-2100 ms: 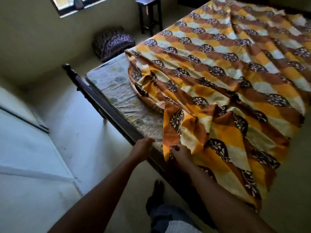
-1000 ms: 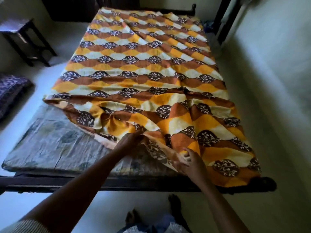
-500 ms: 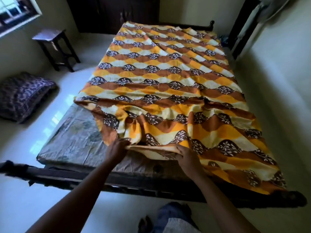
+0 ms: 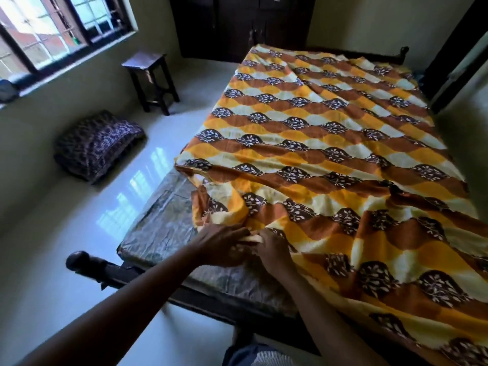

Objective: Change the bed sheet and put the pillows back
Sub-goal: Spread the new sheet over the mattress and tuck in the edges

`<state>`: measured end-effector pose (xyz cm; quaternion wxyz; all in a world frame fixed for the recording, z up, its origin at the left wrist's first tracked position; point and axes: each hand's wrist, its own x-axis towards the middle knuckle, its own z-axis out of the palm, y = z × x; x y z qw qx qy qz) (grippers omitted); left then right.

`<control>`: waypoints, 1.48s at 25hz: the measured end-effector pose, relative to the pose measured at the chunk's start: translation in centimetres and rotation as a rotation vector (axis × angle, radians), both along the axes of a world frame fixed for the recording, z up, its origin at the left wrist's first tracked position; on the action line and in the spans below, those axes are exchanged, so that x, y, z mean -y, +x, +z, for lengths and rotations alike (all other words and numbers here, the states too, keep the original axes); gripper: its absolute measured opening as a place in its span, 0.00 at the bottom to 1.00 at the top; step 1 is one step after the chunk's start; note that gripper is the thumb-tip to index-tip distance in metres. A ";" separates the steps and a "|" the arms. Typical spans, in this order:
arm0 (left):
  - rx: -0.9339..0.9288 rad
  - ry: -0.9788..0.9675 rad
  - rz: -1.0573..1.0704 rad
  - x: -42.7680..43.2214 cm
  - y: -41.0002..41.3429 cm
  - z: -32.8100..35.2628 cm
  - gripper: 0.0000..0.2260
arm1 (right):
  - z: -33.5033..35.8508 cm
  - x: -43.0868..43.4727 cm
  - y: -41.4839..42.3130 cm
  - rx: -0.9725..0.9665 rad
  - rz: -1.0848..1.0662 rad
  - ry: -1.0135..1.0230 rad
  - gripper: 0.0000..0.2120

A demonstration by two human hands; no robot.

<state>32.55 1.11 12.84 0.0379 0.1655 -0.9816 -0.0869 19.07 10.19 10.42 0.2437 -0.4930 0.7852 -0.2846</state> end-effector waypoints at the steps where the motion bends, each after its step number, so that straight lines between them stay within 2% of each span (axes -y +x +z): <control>1: 0.049 -0.032 0.036 1.8 1.0 -0.9 0.15 | 0.1 0.6 0.0 -0.029 -0.003 0.032 0.13; 3: 0.181 -0.011 0.214 6.2 3.3 -3.1 0.10 | 0.2 1.4 0.7 -0.054 -0.041 0.064 0.13; 5: 0.214 0.190 0.458 9.1 5.6 -4.8 0.10 | 0.8 2.0 1.2 -0.044 -0.099 0.063 0.10; 7: 0.019 0.402 0.575 10.8 7.4 -5.2 0.12 | 1.4 1.7 1.5 -0.057 -0.131 0.104 0.10; 10: -0.190 0.660 0.654 11.9 7.4 -3.7 0.10 | 1.4 1.7 2.1 -0.105 -0.189 0.187 0.24; 12: -0.210 0.593 0.544 12.1 7.2 -2.4 0.15 | 0.7 3.0 3.8 -0.040 -0.142 0.182 0.35; 14: -0.147 0.489 0.260 12.4 8.5 -1.7 0.15 | 0.5 5.5 7.4 0.070 -0.032 0.169 0.39; 15: -0.102 0.439 0.120 12.5 9.5 -1.5 0.15 | 0.4 6.6 9.6 0.094 0.021 0.188 0.37; 18: 0.016 0.112 -0.095 13.9 13.7 -2.8 0.17 | 0.3 9.2 14.9 -0.033 0.060 0.252 0.15; 20: 0.166 -0.010 -0.080 14.9 16.2 -3.8 0.17 | 0.6 9.4 16.8 -0.136 0.055 0.268 0.13; 22: 0.273 0.033 0.049 15.9 18.6 -4.9 0.14 | 0.5 8.8 18.3 -0.160 -0.016 0.217 0.16; 23: 0.269 0.148 0.109 16.4 19.7 -4.9 0.13 | 0.6 8.3 19.1 -0.173 -0.089 0.182 0.16; 25: 0.085 0.425 0.231 16.9 21.3 -3.8 0.09 | 0.5 7.5 20.5 -0.208 -0.193 0.150 0.16; 26: -0.037 0.456 0.242 17.1 22.0 -3.3 0.09 | 0.3 7.2 21.0 -0.228 -0.216 0.149 0.15; 28: -0.175 0.330 0.181 17.6 23.4 -2.7 0.10 | -0.2 7.1 21.8 -0.284 -0.260 0.129 0.13; 30: -0.211 0.465 0.324 18.4 24.9 -2.5 0.02 | -1.2 7.3 22.6 -0.328 -0.269 0.119 0.11; 31: -0.102 0.514 0.379 18.5 25.6 -3.0 0.04 | -1.9 7.4 23.0 -0.319 -0.243 0.161 0.12; 34: 0.326 0.627 0.245 18.7 27.8 -5.8 0.06 | -4.3 7.9 24.5 -0.127 -0.138 0.398 0.19; 35: 0.406 0.658 0.187 18.6 28.3 -6.6 0.09 | -4.6 8.3 24.9 -0.067 -0.122 0.443 0.21; 37: 0.378 0.643 0.117 18.7 28.6 -7.9 0.16 | -4.5 9.6 25.4 -0.003 -0.104 0.421 0.22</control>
